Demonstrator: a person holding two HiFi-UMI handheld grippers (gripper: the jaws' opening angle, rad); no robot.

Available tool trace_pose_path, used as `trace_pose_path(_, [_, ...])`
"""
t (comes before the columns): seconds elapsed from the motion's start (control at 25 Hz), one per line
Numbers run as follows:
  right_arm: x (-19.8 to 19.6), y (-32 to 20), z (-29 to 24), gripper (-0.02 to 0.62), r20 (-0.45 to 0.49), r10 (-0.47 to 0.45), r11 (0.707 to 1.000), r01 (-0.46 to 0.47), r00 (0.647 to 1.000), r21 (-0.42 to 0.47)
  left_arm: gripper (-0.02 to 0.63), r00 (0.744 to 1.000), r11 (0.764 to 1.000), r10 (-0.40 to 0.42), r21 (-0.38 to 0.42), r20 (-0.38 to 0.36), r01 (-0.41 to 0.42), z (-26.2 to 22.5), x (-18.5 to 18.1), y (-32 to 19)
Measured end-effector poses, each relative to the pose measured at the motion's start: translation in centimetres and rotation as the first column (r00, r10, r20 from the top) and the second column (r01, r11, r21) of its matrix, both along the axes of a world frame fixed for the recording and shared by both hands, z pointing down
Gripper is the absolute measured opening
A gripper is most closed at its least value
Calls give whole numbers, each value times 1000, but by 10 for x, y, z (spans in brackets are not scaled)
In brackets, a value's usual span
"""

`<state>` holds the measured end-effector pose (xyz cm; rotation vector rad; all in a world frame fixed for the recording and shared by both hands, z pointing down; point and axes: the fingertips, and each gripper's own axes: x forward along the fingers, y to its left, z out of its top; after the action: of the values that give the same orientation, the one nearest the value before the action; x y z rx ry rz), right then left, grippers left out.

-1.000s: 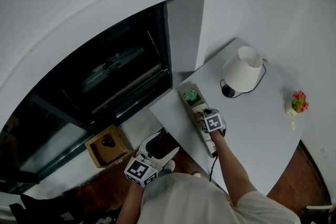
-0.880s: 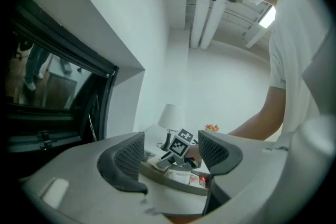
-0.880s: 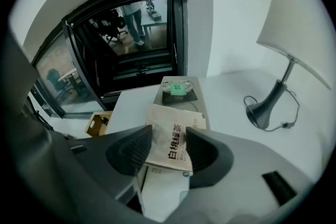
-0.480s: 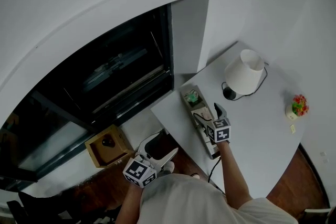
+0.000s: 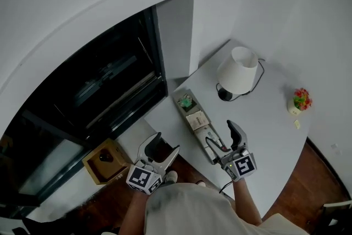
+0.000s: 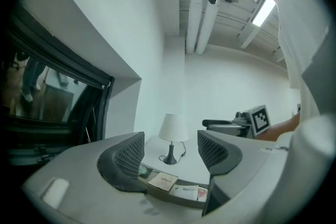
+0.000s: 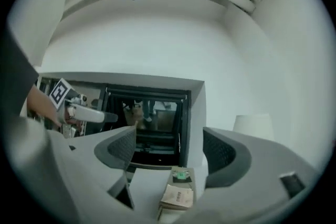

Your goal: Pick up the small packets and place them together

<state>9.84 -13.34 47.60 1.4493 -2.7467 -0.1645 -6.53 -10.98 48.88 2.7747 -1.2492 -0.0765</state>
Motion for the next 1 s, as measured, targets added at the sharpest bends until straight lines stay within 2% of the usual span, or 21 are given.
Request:
trace_pose_path(0.12, [9,12,2,411,-77,50,999,-51,996,-1,307,1000,1000,-13,25,11,12,-4,6,-1])
trace_pose_path(0.24, [15,11,2,411,-54,65,998,-66,996,-21,311,1000,999,-7,32,7,7,-6,11,-1])
trace_pose_path(0.52, [-1,12,-8,411,-20,15,1000,-15,1000,-2,311,1000,999,9,47,3,-9,-10,18,-2])
trace_pose_path(1.0, [14,12,-2,411,-38,18,999,-19,999,-34,311,1000,999,-2,38,-2,2,-7,30,-5])
